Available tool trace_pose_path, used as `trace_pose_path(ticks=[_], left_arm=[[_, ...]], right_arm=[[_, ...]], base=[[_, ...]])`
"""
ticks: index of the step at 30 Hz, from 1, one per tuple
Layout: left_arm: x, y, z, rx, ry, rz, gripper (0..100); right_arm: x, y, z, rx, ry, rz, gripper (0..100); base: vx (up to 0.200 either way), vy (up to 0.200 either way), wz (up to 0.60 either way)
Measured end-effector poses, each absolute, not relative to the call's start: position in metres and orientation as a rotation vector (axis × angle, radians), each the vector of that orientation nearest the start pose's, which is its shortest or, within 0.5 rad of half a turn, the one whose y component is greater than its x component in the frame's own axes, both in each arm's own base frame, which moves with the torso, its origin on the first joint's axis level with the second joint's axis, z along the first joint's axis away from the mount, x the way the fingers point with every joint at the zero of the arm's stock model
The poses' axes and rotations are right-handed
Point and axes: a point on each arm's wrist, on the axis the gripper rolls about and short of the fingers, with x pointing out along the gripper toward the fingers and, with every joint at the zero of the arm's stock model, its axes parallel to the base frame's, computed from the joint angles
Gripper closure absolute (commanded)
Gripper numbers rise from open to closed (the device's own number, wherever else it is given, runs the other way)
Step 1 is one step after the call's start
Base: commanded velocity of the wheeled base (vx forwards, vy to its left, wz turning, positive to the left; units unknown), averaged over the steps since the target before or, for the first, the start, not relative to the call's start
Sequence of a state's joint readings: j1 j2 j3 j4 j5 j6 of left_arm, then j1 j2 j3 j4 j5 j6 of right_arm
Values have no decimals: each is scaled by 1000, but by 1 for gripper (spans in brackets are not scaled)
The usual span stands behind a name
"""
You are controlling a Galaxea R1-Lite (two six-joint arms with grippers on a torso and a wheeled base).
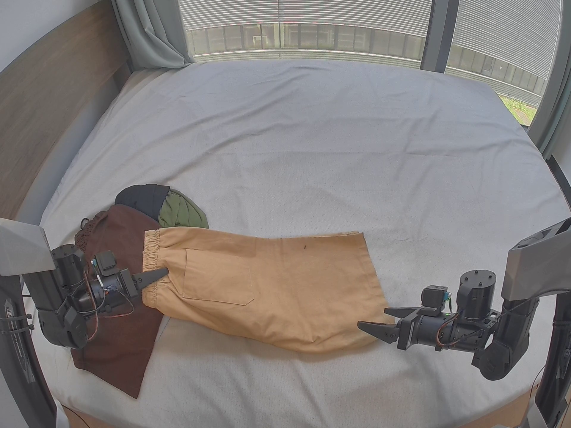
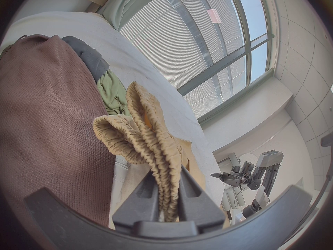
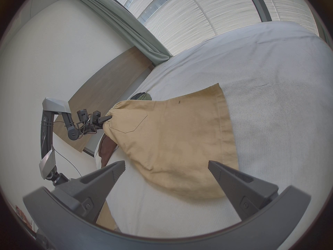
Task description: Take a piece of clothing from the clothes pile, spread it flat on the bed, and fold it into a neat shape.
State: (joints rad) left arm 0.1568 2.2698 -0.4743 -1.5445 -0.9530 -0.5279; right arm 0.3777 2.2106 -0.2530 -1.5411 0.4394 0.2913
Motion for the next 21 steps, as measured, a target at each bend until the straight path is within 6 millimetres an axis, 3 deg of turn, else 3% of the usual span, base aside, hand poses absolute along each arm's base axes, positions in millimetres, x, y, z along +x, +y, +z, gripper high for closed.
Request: trace_pose_path(ticks=[10,21], left_arm=[[317,24,23,-600,413,-743,100],[312,-6,35,-571,417,-820,100]], right_arm=[[252,110,10,284,541,737,0],[252,111,8,279,546,737,0]], base=[[0,0,0],[0,0,0]])
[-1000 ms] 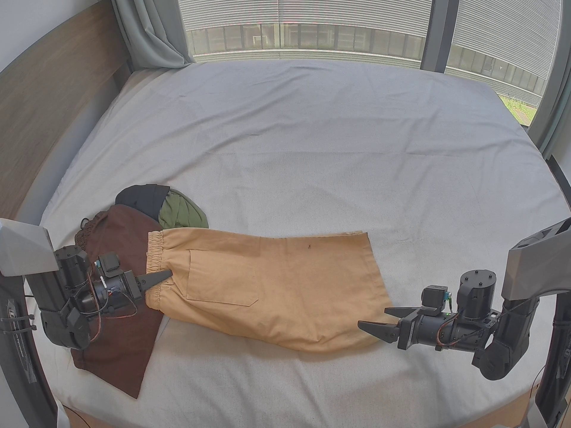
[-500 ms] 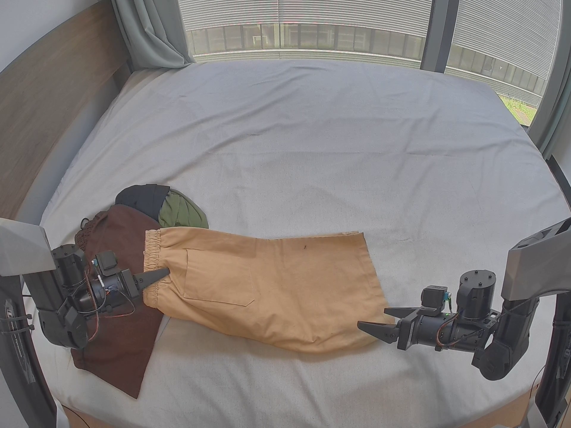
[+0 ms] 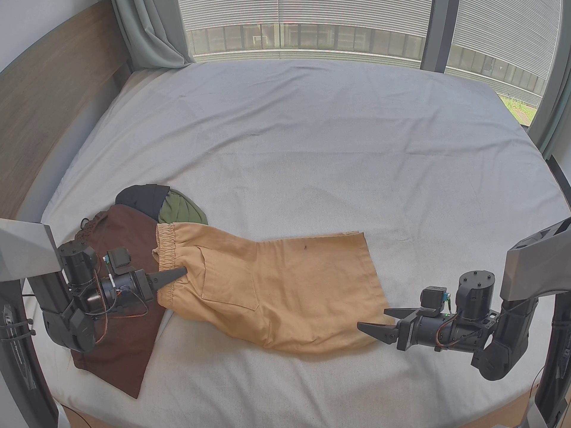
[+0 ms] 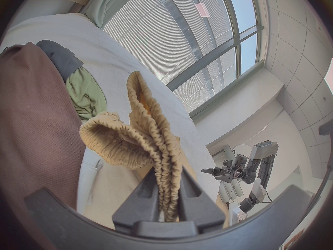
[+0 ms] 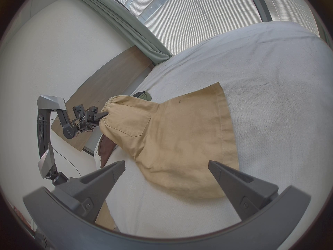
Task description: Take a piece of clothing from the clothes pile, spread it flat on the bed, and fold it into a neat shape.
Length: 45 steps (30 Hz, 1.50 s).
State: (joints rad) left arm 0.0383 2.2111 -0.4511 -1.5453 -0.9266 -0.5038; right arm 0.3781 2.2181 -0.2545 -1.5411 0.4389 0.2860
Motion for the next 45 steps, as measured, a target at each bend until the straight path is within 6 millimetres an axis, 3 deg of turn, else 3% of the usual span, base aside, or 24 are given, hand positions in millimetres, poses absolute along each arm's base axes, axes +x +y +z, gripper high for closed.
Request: trace_pose_path(ticks=[31,45], left_arm=[[318,-68,40,-576,441,-919,100],[331,-105,38,-657,473,-952,100]], right_arm=[[252,110,9,266,538,741,0],[251,111,17,262,509,749,0]], base=[[0,0,0],[0,0,0]])
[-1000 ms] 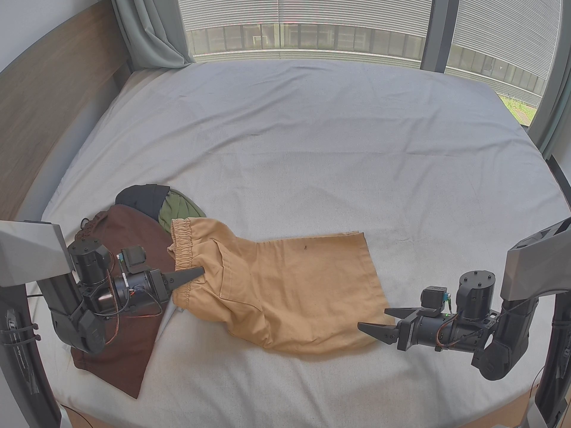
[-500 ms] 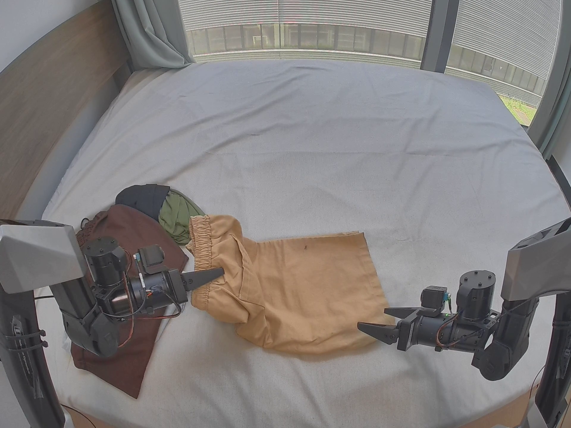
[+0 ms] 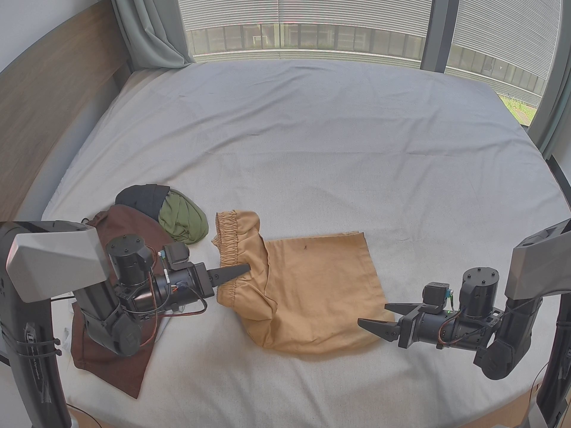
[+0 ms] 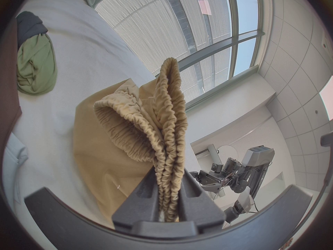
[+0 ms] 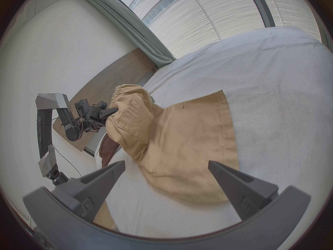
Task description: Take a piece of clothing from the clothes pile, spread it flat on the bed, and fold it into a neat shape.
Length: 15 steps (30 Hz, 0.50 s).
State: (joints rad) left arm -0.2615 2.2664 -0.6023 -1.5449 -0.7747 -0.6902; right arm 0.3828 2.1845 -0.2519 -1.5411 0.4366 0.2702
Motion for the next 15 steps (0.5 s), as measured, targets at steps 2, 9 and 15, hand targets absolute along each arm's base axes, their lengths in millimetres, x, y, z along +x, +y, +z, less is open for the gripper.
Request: trace_pose_path(ticks=[2,9,15], left_arm=[[332,-111,38,-668,475,-958,100],[338,-129,36,-686,484,-997,100],[342,-147,30,-685,492,-1033,100]], right_arm=[[251,112,18,262,504,752,0],[249,111,24,262,487,760,0],[250,111,29,262,467,763,0]], base=[[0,0,0],[0,0,0],[0,0,0]])
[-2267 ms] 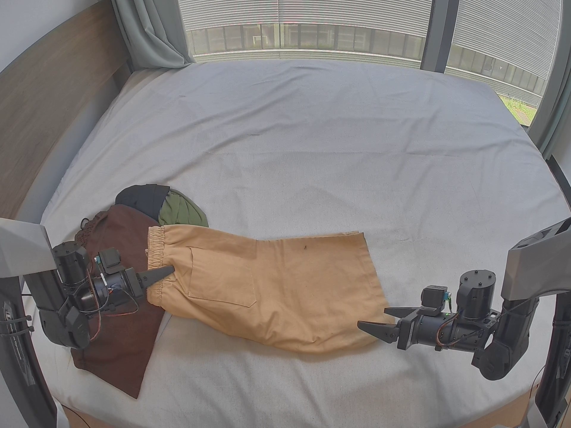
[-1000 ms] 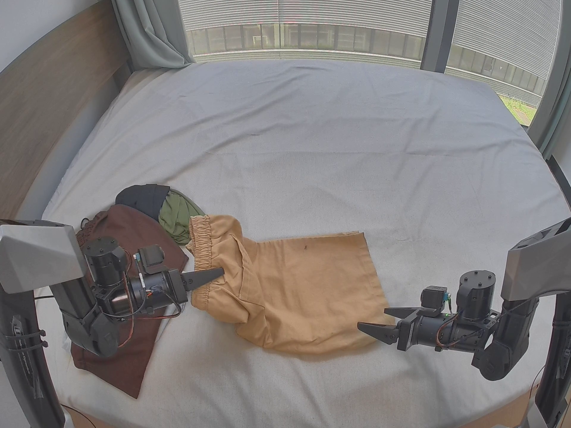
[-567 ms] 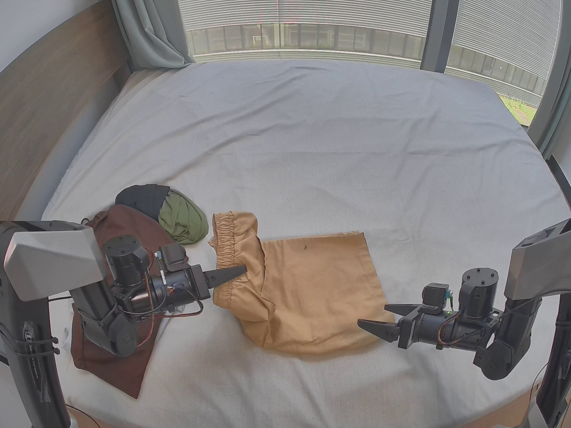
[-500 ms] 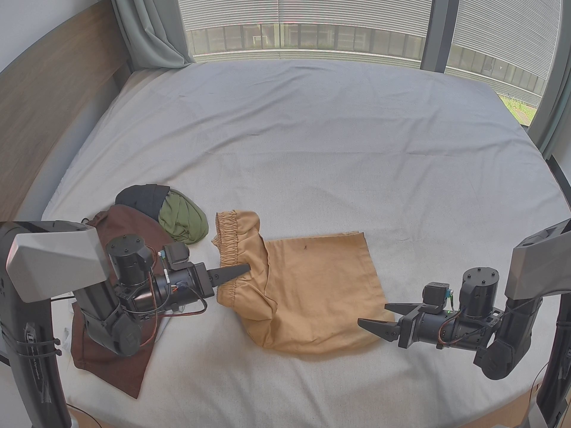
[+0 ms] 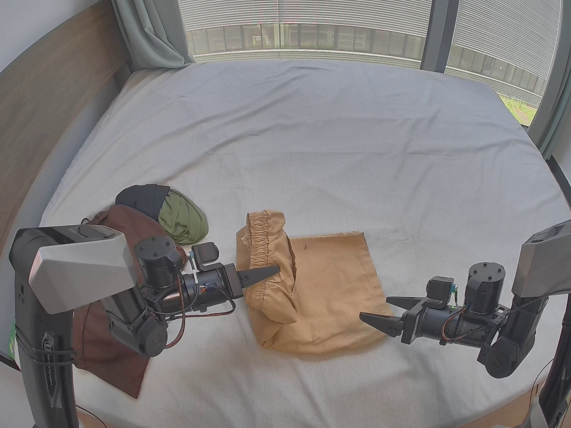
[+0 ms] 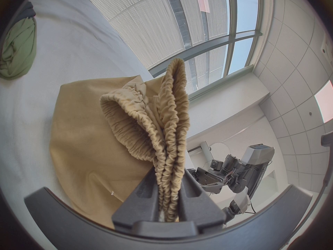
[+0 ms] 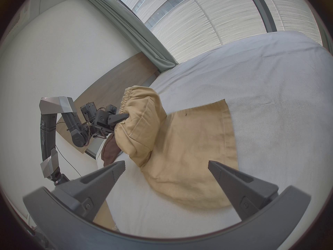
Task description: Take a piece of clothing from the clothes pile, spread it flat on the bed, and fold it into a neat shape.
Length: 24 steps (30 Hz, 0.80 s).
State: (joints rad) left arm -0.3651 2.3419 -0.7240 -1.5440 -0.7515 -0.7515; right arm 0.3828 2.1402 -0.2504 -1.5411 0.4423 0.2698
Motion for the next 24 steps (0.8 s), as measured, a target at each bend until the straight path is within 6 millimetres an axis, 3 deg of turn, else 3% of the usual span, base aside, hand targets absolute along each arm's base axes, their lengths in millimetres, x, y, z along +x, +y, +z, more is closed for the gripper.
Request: trace_pose_path(ticks=[15,24], left_arm=[[349,-185,31,-770,518,-1091,100],[347,-205,17,-766,551,-1123,100]], right_arm=[[252,111,37,265,429,766,0],[254,110,42,269,407,765,0]], base=[[0,0,0],[0,0,0]])
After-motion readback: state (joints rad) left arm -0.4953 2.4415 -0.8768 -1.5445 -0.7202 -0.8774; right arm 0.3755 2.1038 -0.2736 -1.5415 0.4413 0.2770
